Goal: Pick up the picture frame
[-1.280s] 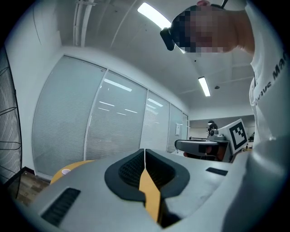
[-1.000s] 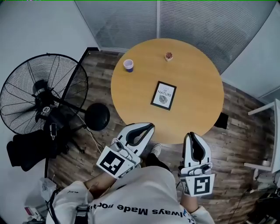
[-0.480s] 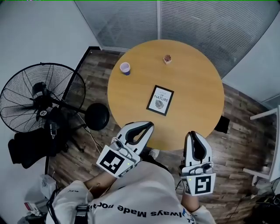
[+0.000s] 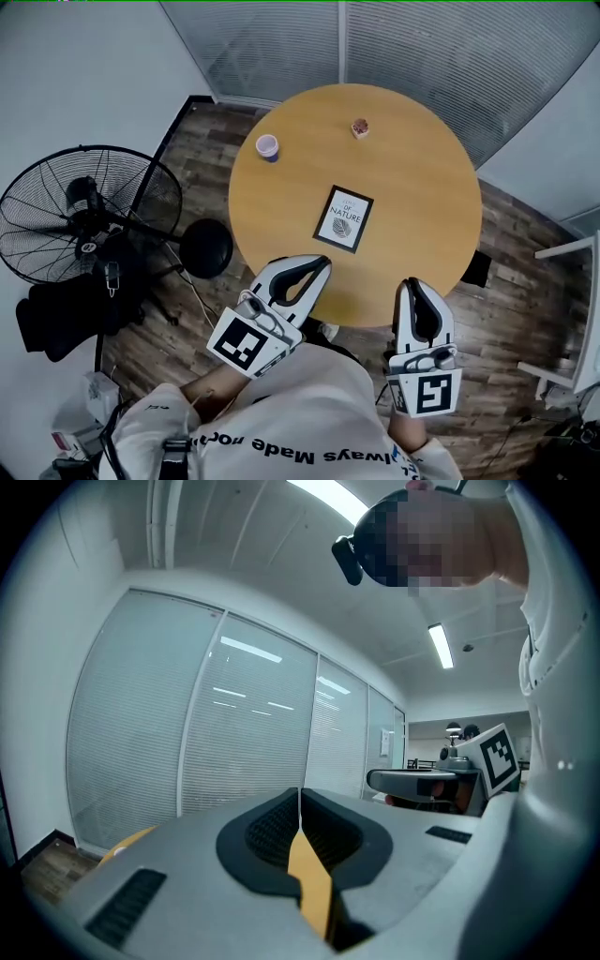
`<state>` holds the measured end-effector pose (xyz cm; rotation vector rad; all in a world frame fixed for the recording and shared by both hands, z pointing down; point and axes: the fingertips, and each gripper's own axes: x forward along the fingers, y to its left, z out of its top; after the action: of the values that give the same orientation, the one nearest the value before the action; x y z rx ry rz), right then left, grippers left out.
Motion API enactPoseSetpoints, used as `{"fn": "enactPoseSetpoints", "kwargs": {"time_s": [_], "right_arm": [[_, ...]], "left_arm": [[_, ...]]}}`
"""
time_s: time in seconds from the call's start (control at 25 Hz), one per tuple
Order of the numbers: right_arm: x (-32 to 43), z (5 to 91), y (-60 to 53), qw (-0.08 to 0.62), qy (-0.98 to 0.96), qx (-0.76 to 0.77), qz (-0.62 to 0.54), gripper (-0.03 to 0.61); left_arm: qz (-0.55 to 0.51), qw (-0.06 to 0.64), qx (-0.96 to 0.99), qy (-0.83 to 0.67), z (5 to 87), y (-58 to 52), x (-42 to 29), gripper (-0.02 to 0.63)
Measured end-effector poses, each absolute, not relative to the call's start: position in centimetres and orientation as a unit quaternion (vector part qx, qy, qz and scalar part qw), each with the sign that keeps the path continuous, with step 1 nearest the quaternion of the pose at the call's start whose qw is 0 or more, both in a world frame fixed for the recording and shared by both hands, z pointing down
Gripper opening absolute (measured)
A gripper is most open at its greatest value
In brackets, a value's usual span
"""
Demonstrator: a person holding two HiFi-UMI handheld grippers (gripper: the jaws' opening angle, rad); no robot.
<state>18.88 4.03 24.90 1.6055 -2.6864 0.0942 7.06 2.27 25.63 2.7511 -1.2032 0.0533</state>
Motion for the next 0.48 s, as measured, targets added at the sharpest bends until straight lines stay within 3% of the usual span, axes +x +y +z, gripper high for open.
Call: {"fn": "enactPoseSetpoints", "kwargs": {"time_s": [0.48], "right_arm": [[13.2, 24.1, -1.3, 0.017, -0.858, 0.514, 0.015, 0.048]], "left_arm": [[0.002, 0.067, 0.923, -0.380, 25.6, -3.3, 2.4, 0.032]]}}
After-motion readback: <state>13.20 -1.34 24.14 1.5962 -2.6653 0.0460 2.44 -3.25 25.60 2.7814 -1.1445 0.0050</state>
